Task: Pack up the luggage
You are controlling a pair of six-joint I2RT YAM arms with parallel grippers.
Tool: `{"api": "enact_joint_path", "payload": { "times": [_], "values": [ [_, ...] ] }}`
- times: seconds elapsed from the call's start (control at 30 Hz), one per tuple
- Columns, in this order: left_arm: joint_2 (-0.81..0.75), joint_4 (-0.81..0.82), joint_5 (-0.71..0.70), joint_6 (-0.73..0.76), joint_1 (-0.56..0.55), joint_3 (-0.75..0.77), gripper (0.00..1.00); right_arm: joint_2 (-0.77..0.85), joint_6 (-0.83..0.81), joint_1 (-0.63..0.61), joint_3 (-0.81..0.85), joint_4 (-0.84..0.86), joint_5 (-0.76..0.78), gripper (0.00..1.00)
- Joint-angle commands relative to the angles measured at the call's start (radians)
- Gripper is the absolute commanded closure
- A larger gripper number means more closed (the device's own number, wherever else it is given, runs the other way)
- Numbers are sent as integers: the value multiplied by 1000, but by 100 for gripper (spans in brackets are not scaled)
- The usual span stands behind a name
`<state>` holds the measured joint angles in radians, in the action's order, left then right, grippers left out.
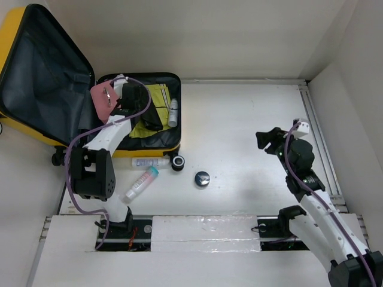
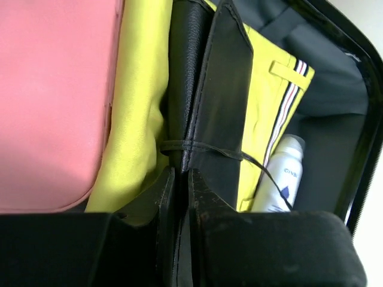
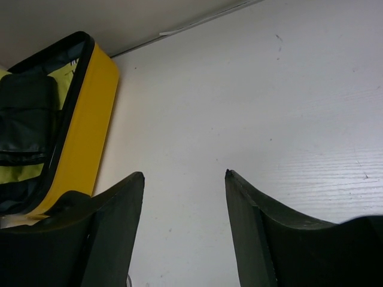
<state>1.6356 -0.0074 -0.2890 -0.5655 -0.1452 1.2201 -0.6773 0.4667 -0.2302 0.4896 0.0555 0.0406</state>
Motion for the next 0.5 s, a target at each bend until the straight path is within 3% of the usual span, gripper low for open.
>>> {"api": "enact_joint_path", "payload": {
  "times": [0.0,0.1,0.27,0.33,0.47],
  "values": [
    [-51,-14,-162,59,-34,91,100,-13,-17,-24,12,63,-7,38],
    [-63,7,-104,61,-34,82,100,-24,-17,-46,23,63,-19,38],
    [-45,-39,-188,52,-44,82,100,-36,-26,-76,23,63,16,38],
    [-57,-16,-147,78,-44,94,100,-45,-26,-89,32,63,30,38],
    [-22,-131,-133,69,-44,188,100,-71,-45,-127,44,72,26,38]
  ]
}}
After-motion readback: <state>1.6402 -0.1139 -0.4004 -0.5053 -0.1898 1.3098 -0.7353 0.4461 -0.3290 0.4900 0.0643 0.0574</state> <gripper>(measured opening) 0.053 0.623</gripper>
